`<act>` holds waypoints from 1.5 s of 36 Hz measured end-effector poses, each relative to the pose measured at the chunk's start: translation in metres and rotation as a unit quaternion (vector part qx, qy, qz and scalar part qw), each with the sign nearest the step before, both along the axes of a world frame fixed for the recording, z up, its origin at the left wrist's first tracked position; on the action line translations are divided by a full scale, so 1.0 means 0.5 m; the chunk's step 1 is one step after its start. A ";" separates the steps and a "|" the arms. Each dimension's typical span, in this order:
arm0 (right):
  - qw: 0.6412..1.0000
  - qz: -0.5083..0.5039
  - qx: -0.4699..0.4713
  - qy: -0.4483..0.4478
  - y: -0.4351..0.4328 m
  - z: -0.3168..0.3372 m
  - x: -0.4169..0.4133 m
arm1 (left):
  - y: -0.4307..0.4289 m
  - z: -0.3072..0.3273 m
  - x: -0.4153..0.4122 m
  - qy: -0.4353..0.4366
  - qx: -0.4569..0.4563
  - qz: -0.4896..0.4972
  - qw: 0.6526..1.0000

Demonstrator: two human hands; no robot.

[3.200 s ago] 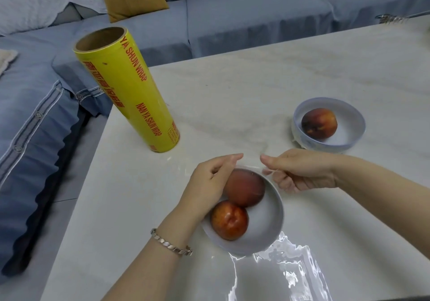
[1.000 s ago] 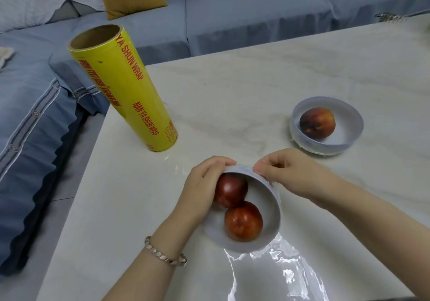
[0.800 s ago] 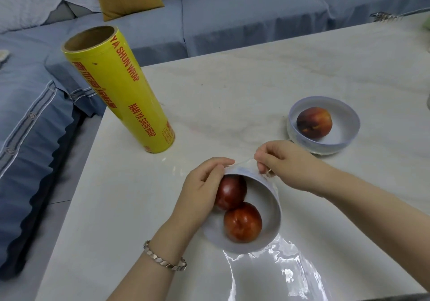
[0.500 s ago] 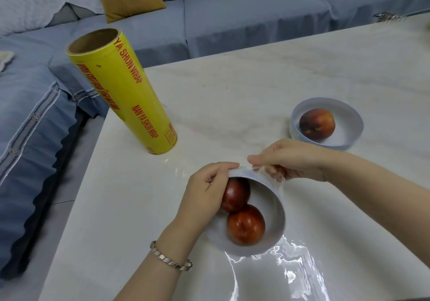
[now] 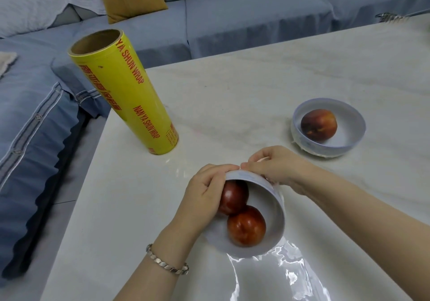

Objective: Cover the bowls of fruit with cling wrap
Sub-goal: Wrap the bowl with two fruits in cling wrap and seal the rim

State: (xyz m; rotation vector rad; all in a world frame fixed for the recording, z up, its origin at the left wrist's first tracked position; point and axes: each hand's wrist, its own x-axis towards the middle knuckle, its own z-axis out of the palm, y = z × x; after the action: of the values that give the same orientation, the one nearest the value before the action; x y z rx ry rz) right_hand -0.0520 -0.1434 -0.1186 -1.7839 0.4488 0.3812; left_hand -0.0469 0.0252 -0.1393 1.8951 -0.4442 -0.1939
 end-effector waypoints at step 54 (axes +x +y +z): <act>0.991 -0.024 0.125 0.048 -0.062 0.025 -0.047 | -0.013 0.025 0.027 0.056 -0.023 0.042 0.997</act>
State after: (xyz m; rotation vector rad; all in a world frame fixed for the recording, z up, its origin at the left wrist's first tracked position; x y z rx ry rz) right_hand -0.0756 -0.1745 -0.1063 -1.5140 0.4884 0.4695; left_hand -0.0333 0.0187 -0.1269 1.8441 -0.2900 -0.2309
